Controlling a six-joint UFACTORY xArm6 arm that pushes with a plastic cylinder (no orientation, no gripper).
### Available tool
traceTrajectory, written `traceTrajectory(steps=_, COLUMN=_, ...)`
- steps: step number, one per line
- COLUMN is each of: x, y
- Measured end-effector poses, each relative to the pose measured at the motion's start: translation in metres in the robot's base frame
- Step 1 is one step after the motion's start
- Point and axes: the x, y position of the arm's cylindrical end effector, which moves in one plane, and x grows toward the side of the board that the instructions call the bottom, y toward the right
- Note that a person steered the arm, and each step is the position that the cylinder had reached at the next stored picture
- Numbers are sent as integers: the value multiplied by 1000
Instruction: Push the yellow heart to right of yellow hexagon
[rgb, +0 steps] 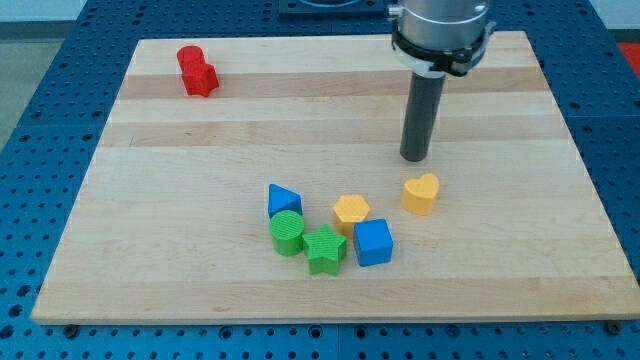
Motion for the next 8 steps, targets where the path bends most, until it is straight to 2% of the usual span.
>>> traceTrajectory(steps=2, x=16, y=35)
traceTrajectory(steps=4, x=42, y=36)
traceTrajectory(steps=8, x=55, y=-12)
